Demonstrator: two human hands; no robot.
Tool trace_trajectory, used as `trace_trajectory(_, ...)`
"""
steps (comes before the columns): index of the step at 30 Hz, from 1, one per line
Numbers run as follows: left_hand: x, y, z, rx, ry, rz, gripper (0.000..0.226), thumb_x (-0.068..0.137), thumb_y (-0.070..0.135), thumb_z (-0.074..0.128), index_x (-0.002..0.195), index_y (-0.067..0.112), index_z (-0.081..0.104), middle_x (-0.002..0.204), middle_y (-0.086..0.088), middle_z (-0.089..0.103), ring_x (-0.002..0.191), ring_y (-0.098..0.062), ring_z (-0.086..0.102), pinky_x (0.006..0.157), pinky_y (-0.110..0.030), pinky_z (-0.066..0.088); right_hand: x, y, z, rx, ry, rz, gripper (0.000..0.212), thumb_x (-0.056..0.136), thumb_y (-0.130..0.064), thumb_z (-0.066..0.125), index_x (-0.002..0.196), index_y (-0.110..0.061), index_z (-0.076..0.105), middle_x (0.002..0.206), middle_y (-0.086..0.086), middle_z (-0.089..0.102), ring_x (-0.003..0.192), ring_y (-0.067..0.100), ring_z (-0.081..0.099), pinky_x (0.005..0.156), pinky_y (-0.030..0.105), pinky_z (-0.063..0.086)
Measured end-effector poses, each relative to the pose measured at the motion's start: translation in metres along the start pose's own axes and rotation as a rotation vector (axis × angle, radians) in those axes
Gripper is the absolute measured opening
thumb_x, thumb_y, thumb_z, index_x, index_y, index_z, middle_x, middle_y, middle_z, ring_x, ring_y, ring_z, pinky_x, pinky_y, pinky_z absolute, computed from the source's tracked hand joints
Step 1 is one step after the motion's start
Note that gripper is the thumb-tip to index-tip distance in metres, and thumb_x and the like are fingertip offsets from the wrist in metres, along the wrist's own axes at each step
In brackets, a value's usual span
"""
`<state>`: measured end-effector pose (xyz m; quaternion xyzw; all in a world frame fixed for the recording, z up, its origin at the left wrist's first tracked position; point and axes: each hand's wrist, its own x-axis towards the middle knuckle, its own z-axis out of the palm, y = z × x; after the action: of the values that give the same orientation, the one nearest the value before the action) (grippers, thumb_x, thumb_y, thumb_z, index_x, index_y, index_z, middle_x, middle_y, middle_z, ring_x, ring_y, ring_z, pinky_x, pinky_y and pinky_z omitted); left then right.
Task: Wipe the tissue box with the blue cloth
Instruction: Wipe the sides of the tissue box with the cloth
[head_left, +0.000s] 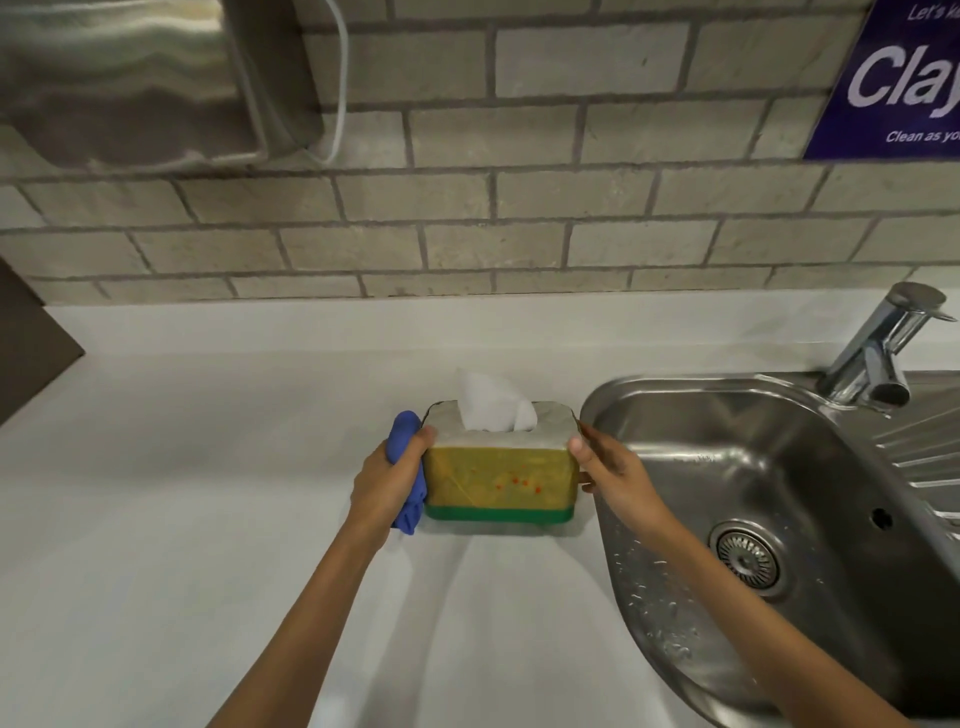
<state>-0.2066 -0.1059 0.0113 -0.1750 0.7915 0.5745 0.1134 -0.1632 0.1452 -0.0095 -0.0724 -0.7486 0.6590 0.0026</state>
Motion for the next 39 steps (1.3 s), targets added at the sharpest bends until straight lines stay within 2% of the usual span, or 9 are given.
trace_trajectory(4,0.009,0.016,-0.008,0.065,0.000,-0.046,0.060,0.072,0.069,0.051,0.086,0.012,0.062,0.085,-0.013,0.069,0.089,-0.030,0.065,0.091,-0.038,0.051,0.009,-0.016,-0.001,-0.071,0.022,0.070,0.072,0.073,-0.063,0.051,0.132,-0.022,0.047,0.089,-0.006,0.066,0.067,0.011,0.066,0.065,0.028,0.055)
trace_trajectory(11,0.036,0.048,-0.011,0.152,-0.018,-0.102,0.074,0.077,0.064,0.052,0.115,0.001,0.058,0.117,-0.018,0.064,0.108,-0.031,0.059,0.097,-0.036,0.043,0.022,-0.031,0.005,-0.235,0.075,0.011,0.043,0.079,-0.069,0.039,0.108,-0.039,0.047,0.104,-0.003,0.062,0.063,0.019,0.068,0.057,0.023,0.052)
trace_trajectory(14,0.041,0.054,-0.011,0.182,-0.023,-0.100,0.074,0.076,0.064,0.052,0.113,0.001,0.059,0.115,-0.018,0.066,0.106,-0.030,0.060,0.098,-0.037,0.044,0.024,-0.027,-0.005,-0.214,-0.055,-0.007,0.062,0.066,-0.074,0.048,0.119,-0.042,0.045,0.122,0.004,0.060,0.074,0.018,0.070,0.070,0.026,0.053)
trace_trajectory(17,0.043,0.057,-0.011,0.209,-0.015,-0.105,0.074,0.075,0.065,0.052,0.112,0.001,0.059,0.113,-0.018,0.066,0.104,-0.031,0.061,0.095,-0.037,0.045,0.023,-0.019,-0.017,-0.275,-0.268,-0.030,0.109,0.053,-0.049,0.085,0.143,-0.038,0.023,0.142,0.000,0.039,0.105,0.023,0.063,0.091,0.042,0.054)
trace_trajectory(20,0.044,0.060,-0.009,0.214,-0.018,-0.105,0.069,0.076,0.066,0.050,0.102,0.003,0.058,0.108,-0.016,0.066,0.097,-0.030,0.060,0.090,-0.036,0.045,0.023,-0.016,-0.014,-0.577,-0.256,-0.123,0.135,0.041,-0.048,0.089,0.146,-0.036,0.006,0.152,-0.004,0.024,0.127,0.018,0.046,0.103,0.033,0.043)
trace_trajectory(23,0.041,0.058,-0.006,0.220,0.003,-0.047,0.064,0.081,0.067,0.042,0.099,0.008,0.058,0.098,-0.012,0.060,0.090,-0.027,0.056,0.088,-0.035,0.043,0.028,-0.014,-0.008,-0.627,-0.192,-0.201,0.132,0.047,-0.040,0.089,0.148,-0.026,0.005,0.154,-0.003,0.027,0.138,0.015,0.032,0.108,0.026,0.030)
trace_trajectory(31,0.008,0.034,0.014,0.239,0.244,0.310,0.050,0.092,0.054,0.034,0.118,0.016,0.054,0.111,-0.014,0.064,0.097,-0.031,0.060,0.077,-0.030,0.042,0.037,-0.022,-0.008,-0.553,-0.181,-0.269,0.101,0.046,-0.036,0.086,0.129,-0.037,0.029,0.116,-0.010,0.057,0.108,0.014,0.056,0.095,0.040,0.049)
trace_trajectory(35,-0.011,0.032,0.032,0.471,0.319,0.581,0.055,0.094,0.047,0.033,0.143,0.023,0.036,0.145,-0.014,0.039,0.123,-0.034,0.044,0.099,-0.040,0.040,0.038,-0.023,-0.007,-0.552,-0.174,-0.259,0.098,0.043,-0.040,0.086,0.123,-0.043,0.029,0.109,-0.009,0.059,0.101,0.013,0.058,0.090,0.036,0.052)
trace_trajectory(39,-0.021,0.034,0.044,0.748,0.326,0.693,0.071,0.087,0.056,0.012,0.141,0.021,0.041,0.150,-0.018,0.036,0.129,-0.037,0.041,0.103,-0.047,0.039,0.039,-0.026,-0.007,-0.544,-0.173,-0.257,0.095,0.042,-0.039,0.085,0.119,-0.045,0.029,0.109,-0.012,0.058,0.103,0.012,0.057,0.090,0.031,0.050)
